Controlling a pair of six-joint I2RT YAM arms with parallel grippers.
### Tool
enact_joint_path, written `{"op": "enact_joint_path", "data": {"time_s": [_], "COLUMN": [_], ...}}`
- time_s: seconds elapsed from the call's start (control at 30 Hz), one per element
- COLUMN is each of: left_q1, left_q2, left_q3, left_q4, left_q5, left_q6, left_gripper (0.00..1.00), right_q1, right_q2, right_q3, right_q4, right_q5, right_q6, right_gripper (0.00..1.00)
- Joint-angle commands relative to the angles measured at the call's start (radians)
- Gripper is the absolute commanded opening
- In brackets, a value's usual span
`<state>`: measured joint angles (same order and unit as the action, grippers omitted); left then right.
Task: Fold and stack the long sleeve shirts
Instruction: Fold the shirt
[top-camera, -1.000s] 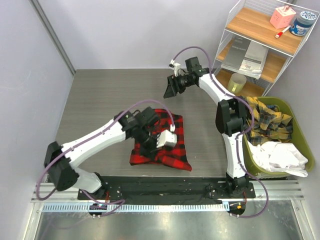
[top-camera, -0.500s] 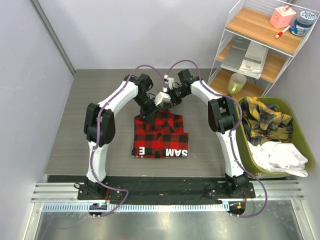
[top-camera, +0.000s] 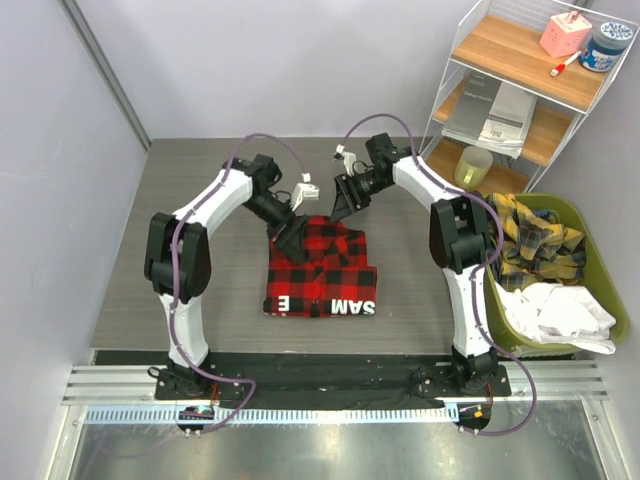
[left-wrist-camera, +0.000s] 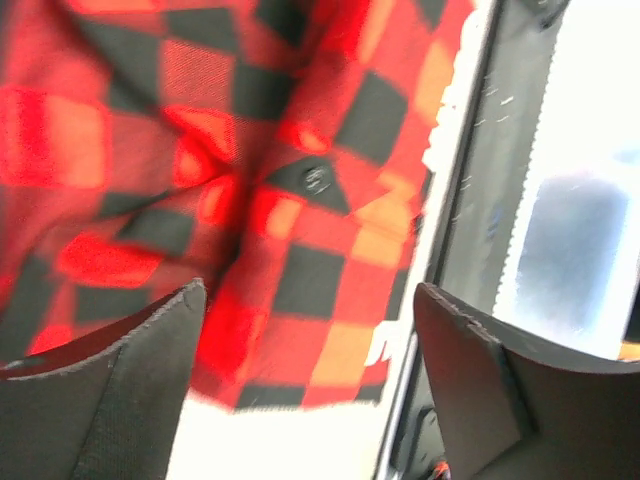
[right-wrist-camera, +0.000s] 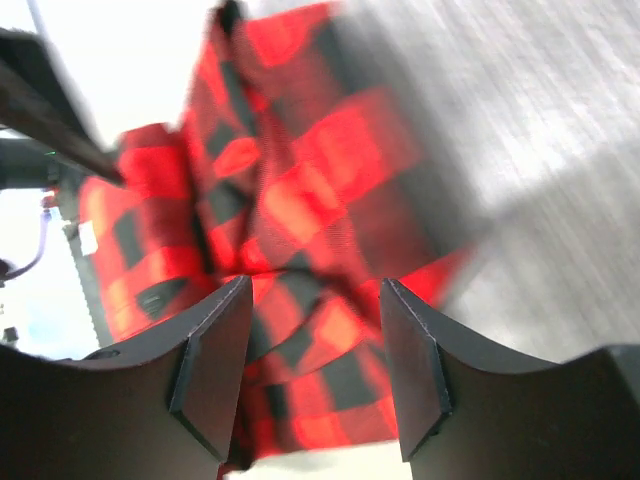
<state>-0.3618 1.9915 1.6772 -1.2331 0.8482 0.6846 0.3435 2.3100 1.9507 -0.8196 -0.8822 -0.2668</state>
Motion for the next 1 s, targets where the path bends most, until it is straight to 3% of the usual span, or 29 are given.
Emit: {"op": "enact_joint_path", "data": {"time_s": [0.0,0.13,0.2,0.37,0.63,0.67,0.97], "left_q1": [-0.019,-0.043,-0.054,-0.068,-0.080,-0.085,-0.088], "left_q2": [-0.063,-0.129,-0.114,-0.017,0.041,0.049,0.098], "left_q3": [-0.126,-0.273,-0.297,-0.249,-0.177,-0.168,-0.184], "left_q4": [0.213,0.502,0.520,0.440,0.305,0.266,0.017], "left_q5": [0.190,0.143,0.131,0.109,0.112,0.115,0.365], "left_q6": [-0.091,-0.152,-0.143,-0.080,-0.030,-0.017,0.041], "left_gripper": [0.87,0.81,0.77,0.70,0.62,0.58,0.36], "right_q1": [-0.001,0.000,0.003,0.021,0.063,0.068,0.104], "right_q2": [-0.092,-0.005,0.055,0.138,0.175,0.175,0.121], "right_q3": [-0.003,0.095,0.147,0.217,0.151,0.133,-0.028], "right_q4": [0.000,0.059,0.086,0.184,0.261,0.261,0.244], "right_q5": [-0.073,-0.067,-0.067,-0.067,-0.060,-0.058,-0.063], "right_q6": [0.030,0.096,0.126,0.210,0.195,0.175,0.092], "right_gripper": [0.60,0.58,0.58,0.57,0.55,0.55,0.52]}}
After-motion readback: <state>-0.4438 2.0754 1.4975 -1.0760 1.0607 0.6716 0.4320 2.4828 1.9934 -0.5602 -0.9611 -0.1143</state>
